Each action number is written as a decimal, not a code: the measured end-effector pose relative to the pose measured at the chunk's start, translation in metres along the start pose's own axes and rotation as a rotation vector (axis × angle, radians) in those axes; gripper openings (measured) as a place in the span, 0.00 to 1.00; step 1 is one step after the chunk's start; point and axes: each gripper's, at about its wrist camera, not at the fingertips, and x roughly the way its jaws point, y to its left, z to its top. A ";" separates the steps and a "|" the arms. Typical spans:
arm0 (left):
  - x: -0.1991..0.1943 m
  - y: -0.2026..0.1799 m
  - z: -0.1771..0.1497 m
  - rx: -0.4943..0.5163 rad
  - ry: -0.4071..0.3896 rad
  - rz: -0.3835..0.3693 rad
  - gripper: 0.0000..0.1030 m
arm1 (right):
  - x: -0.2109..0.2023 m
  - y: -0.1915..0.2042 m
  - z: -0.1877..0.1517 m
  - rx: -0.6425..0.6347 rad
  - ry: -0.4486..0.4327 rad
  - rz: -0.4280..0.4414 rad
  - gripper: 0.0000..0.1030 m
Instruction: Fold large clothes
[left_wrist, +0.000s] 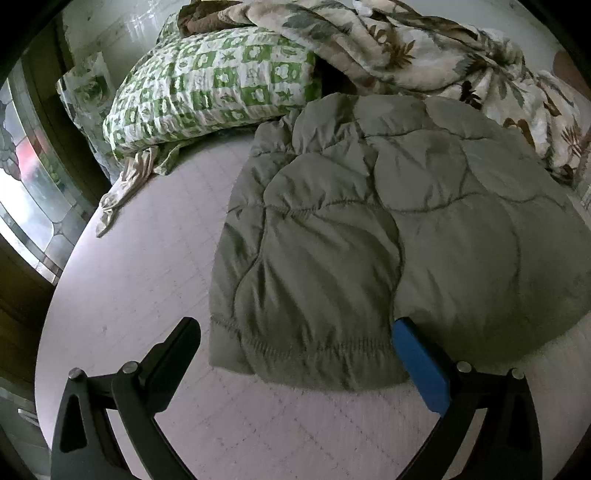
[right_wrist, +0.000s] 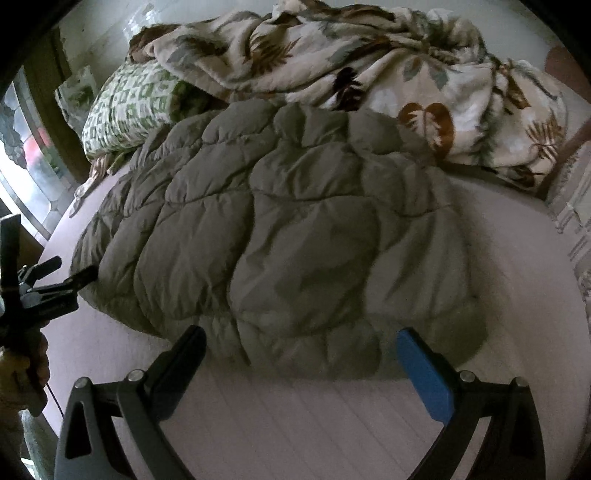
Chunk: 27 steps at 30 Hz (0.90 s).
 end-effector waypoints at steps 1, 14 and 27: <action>-0.004 0.002 -0.001 0.001 -0.003 -0.003 1.00 | -0.004 -0.002 -0.001 0.005 -0.001 -0.004 1.00; -0.056 0.014 -0.013 0.058 -0.052 -0.068 1.00 | -0.057 -0.030 -0.027 0.021 -0.021 -0.042 1.00; -0.064 0.030 -0.015 0.084 -0.042 -0.091 1.00 | -0.069 -0.068 -0.042 0.079 0.035 -0.047 1.00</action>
